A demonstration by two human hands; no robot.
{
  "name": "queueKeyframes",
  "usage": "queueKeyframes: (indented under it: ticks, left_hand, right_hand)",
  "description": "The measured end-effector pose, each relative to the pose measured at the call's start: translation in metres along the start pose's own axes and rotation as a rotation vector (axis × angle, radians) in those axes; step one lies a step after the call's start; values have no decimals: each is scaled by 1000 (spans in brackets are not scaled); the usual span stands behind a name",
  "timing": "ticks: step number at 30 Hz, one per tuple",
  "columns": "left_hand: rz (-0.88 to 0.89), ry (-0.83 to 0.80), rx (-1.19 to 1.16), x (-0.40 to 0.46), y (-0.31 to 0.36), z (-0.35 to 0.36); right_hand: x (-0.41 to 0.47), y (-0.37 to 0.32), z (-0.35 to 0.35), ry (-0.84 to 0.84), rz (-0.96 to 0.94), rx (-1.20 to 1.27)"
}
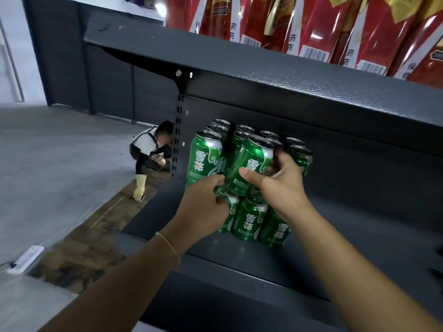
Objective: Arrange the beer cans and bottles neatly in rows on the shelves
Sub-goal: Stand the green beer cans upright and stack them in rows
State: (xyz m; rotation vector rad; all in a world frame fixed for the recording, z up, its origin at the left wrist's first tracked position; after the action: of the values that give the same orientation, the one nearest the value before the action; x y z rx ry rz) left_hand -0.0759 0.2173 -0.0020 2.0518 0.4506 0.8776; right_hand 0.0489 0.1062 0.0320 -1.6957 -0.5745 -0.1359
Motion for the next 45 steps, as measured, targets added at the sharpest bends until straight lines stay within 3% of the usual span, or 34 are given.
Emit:
queueKeyframes:
  ticks: [7, 30, 37, 45]
  left_hand:
    - [-66, -13, 1, -4, -16, 1]
    - [-45, -45, 96, -6, -17, 5]
    - [157, 110, 71, -4, 0, 7]
    - [371, 130, -162, -1, 47, 50]
  right_hand:
    - [2, 5, 18, -12, -11, -79]
    - [5, 13, 29, -35, -11, -161]
    - [0, 7, 17, -4, -90, -121]
    - [2, 4, -64, 287, -179, -52]
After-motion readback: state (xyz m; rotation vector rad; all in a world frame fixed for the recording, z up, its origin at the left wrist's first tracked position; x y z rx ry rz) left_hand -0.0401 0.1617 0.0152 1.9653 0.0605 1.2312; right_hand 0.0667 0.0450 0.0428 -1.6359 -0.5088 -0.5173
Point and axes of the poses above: each hand's wrist, its own x-axis towards the middle knuckle, its own z-axis out of the palm, y = z × x, the point moved 3 cm from there along x, towards the middle knuckle, and after that the axes turned 9 degrees about y, right-handed, at the moved point
